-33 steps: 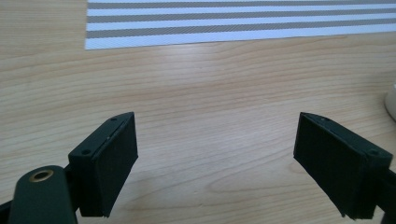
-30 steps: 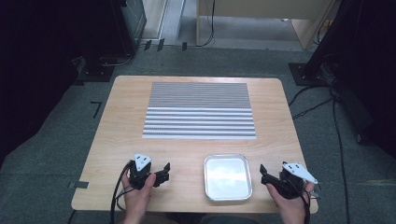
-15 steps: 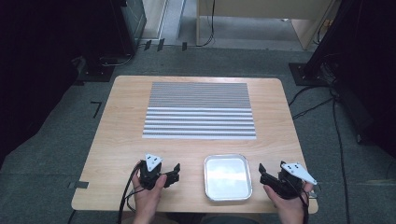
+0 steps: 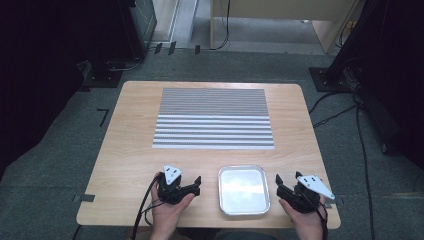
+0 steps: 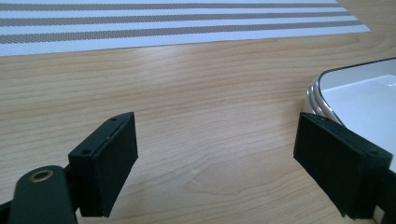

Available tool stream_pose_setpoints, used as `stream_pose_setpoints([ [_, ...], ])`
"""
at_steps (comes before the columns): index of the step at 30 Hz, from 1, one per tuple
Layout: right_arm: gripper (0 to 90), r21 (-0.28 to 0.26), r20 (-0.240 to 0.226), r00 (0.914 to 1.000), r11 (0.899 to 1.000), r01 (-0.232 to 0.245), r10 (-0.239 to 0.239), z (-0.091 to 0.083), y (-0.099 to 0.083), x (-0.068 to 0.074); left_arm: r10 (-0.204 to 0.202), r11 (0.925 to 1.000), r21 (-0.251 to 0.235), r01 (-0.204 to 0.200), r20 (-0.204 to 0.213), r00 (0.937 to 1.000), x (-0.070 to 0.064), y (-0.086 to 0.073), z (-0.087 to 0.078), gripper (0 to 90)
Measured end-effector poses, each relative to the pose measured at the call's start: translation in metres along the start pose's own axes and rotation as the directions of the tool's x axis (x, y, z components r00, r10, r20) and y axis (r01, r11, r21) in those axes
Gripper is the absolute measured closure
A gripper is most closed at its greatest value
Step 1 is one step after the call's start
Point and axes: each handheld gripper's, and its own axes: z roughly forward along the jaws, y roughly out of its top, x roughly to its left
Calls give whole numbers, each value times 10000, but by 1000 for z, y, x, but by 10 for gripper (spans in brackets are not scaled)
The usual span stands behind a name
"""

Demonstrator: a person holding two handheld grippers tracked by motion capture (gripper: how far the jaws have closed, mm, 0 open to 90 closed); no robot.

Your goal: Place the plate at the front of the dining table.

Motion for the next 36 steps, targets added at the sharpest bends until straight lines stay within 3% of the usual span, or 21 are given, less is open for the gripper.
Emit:
stream_pose_setpoints([
  [7,346,-66,-235,9996,9999,-139,138,0,-1,1,160,9998,109,-162,129,9998,-12,-1,4,136],
  [10,418,-156,-328,9995,9999,-37,31,0,-2,2,163,9997,154,-168,317,9994,-19,-1,6,136],
  [16,496,-235,-772,9952,9978,-620,601,0,-4,3,164,9993,323,-185,634,9979,-28,-3,10,149],
  [19,518,-180,-801,9950,9979,-621,605,0,-5,3,201,9991,364,-230,775,9968,-31,-4,10,157],
  [21,551,-221,-1066,9916,9969,-760,733,0,-6,4,204,9989,407,-241,878,9959,-34,-4,12,163],
  [23,576,-140,-1261,9881,9958,-910,885,1,-6,4,249,9988,393,-283,864,9960,-37,-5,12,239],
  [30,694,153,-2048,9655,9869,-1609,1606,3,-8,6,222,9981,537,-294,1309,9912,-49,-11,17,325],
  [36,770,568,-2379,9569,9859,-1574,1665,7,-12,12,193,9991,354,-251,1537,9879,-53,-12,14,452],
])
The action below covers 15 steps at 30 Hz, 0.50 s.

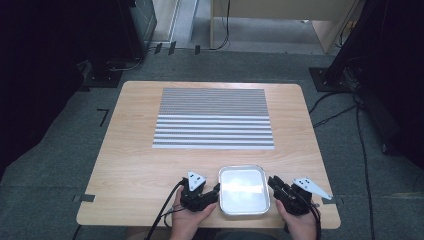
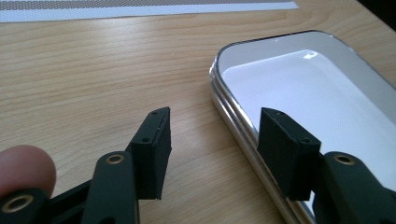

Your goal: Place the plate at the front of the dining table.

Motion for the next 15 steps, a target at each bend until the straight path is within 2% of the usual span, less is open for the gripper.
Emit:
stream_pose_setpoints([
  [3,804,129,-73,10000,9999,-67,68,1,-1,1,-43,9999,-128,46,163,9999,-2,0,-2,479],
  [4,841,304,-204,9997,9994,-161,167,2,-1,3,-10,9999,-148,15,307,9995,-5,-1,-4,482],
  [8,895,532,63,9999,9985,-139,136,4,-2,5,-1,10000,42,-1,565,9984,-11,-4,-2,508],
  [15,900,912,213,9992,9952,-367,349,6,-3,4,333,9993,149,-347,854,9958,-18,-9,0,629],
])
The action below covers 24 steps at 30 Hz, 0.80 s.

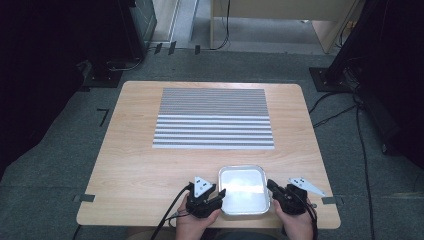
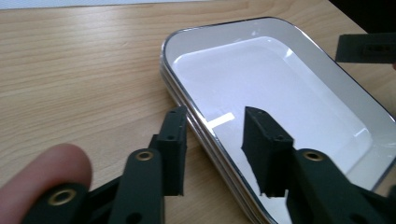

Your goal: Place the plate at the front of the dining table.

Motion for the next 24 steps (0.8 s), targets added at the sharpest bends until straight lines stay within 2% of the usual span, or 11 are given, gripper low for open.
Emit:
stream_pose_setpoints([
  [3,900,-8,-4,10000,10000,-59,59,0,0,0,108,9999,34,-108,35,9999,-2,-1,0,679],
  [7,900,13,-99,9998,9998,-189,189,1,0,0,205,9997,98,-202,-261,9994,-3,-2,1,719],
  [11,900,6,-48,9998,9998,-202,202,1,-1,0,254,9996,111,-250,-382,9989,-4,-3,1,748],
  [12,892,83,1,9997,9997,-228,228,2,-2,1,101,9999,97,-97,-427,9990,-4,-2,2,751],
  [18,895,81,334,9993,9998,-182,179,4,-4,5,-169,9998,61,174,-706,9974,-7,-2,2,769],
  [21,899,-18,631,9979,9999,-139,140,4,-5,10,-480,9988,-102,472,-1056,9933,-11,-2,4,788],
  [24,900,-49,727,9971,9998,-213,216,4,-5,11,-564,9983,-208,543,-1246,9906,-13,-2,4,816],
])
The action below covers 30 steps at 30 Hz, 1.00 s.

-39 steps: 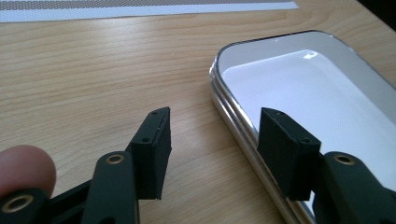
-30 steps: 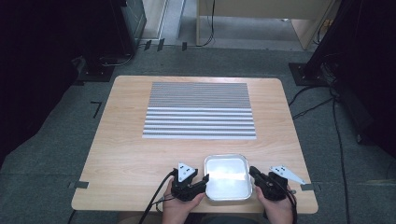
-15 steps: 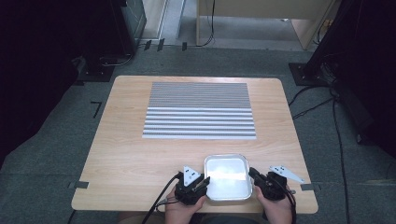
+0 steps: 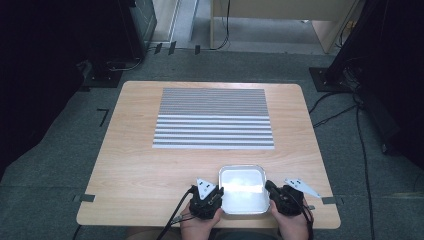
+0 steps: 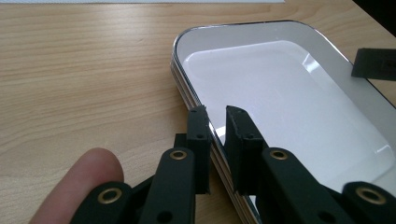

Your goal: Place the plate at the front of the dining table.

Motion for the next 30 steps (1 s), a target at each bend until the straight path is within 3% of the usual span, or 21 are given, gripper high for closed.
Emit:
stream_pose_setpoints([
  [9,900,-27,-339,9961,9967,-817,816,-2,0,-5,-155,9990,-419,139,-375,9992,-4,0,0,858],
  [18,900,-339,-515,9947,9953,-912,894,-6,3,-5,-281,9984,-504,274,-135,9995,-1,0,-1,880],
  [22,900,-440,-574,9936,9940,-1001,975,-8,4,-6,-135,9977,-668,117,-268,9996,-4,-2,-2,872],
  [25,900,-589,-529,9939,9933,-997,967,-12,6,-7,9,9958,-915,-46,-402,9992,-7,-2,-6,854],
  [30,900,-546,-452,9948,9941,-933,909,-12,6,-11,-44,9976,-686,30,-209,9998,-7,-3,-2,773],
])
